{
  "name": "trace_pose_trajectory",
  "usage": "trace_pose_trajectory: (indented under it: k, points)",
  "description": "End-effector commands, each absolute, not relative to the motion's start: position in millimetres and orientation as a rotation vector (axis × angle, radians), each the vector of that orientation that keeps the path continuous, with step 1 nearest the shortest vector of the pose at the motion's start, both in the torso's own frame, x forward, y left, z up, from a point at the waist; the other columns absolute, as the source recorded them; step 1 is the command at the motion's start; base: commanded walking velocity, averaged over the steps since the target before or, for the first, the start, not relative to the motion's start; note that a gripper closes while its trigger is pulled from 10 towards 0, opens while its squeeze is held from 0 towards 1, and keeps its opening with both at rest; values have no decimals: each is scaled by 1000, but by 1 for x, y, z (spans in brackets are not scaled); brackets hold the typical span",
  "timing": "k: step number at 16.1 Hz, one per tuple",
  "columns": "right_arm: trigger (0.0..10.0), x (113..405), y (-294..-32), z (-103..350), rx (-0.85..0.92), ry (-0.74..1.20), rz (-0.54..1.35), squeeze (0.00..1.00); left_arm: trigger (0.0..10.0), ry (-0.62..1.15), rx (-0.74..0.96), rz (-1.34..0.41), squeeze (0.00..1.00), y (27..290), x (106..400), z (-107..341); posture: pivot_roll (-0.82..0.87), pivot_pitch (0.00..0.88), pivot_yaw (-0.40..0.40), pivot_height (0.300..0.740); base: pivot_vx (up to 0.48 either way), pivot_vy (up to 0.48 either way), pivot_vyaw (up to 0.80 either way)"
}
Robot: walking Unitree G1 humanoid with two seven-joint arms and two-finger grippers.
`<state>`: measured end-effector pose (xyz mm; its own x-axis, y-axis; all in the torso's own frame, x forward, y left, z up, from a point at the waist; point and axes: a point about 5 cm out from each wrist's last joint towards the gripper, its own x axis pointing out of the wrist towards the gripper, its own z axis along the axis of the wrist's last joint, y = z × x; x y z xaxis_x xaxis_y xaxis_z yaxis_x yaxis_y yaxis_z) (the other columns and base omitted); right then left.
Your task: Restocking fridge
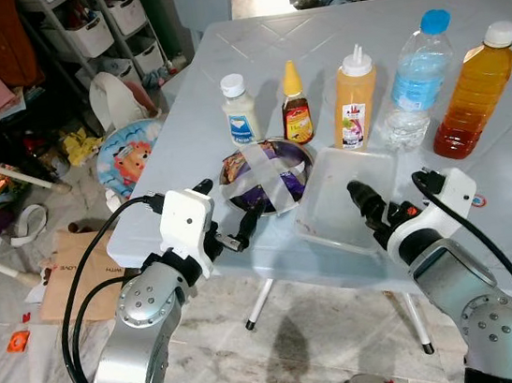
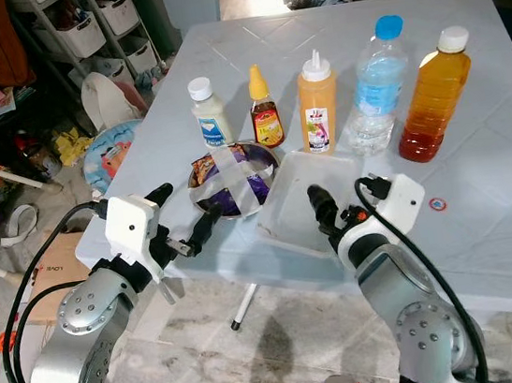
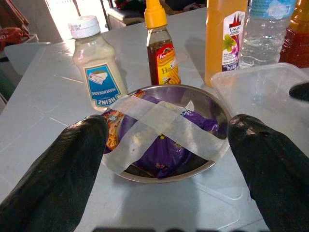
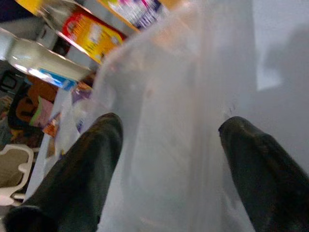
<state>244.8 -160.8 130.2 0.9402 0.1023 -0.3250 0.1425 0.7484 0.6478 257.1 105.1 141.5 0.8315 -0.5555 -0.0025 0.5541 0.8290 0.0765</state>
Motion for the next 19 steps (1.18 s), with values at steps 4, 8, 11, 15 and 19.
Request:
trace_pose_trajectory:
  k: [4, 8, 11, 15, 19]
  points:
    - [0, 246, -142, 128, 888, 360, -47, 0, 10000, -41, 101, -594, 0, 106, 258, 146, -94, 50, 126, 740, 0, 0, 0]
    - [0, 246, -147, 126, 883, 357, -80, 0, 10000, -43, 101, -597, 0, 104, 258, 146, -94, 52, 128, 740, 0, 0, 0]
    - [0, 248, -152, 126, 884, 363, -102, 0, 10000, -45, 99, -597, 0, 102, 258, 146, -93, 50, 127, 740, 0, 0, 0]
    - [0, 249, -155, 126, 871, 360, -120, 0, 10000, -45, 102, -592, 0, 102, 259, 145, -93, 46, 125, 740, 0, 0, 0]
    - [0, 252, -163, 126, 845, 344, -153, 0, 10000, -50, 103, -590, 0, 102, 259, 145, -95, 39, 124, 740, 0, 0, 0]
